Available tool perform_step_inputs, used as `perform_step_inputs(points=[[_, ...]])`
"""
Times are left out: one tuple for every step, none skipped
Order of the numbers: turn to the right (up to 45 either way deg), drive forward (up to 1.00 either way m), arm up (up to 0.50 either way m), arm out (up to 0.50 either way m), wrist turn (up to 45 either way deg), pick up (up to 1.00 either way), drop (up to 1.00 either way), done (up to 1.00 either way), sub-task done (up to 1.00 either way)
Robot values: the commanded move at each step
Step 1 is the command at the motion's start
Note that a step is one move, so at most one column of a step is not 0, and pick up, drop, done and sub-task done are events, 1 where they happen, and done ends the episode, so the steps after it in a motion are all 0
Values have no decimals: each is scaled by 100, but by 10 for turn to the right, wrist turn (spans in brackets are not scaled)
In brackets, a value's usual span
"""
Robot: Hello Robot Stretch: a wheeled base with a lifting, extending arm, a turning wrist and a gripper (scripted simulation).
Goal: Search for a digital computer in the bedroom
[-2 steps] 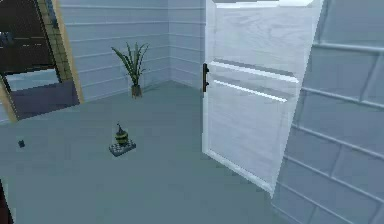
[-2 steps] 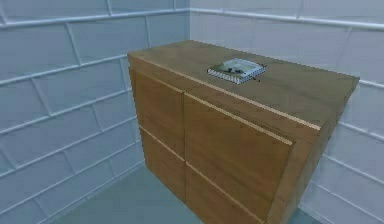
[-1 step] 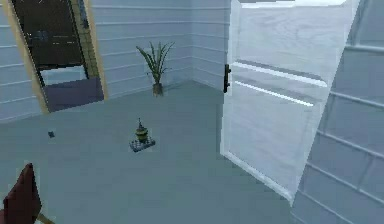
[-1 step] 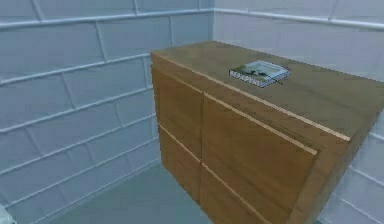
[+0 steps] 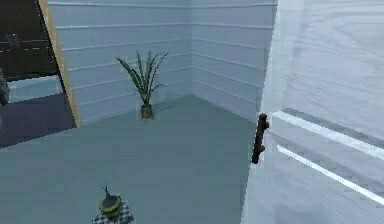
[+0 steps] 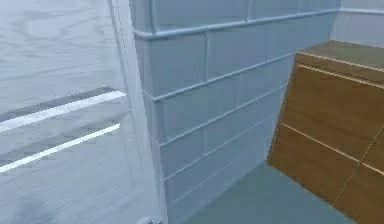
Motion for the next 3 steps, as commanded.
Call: perform_step_inputs(points=[[0, 70, 0, 0, 0, 0, 0, 0, 0], [30, 0, 0, 0, 0, 0, 0, 0, 0], [-450, 0, 0, 0, 0, 0, 0, 0, 0]])
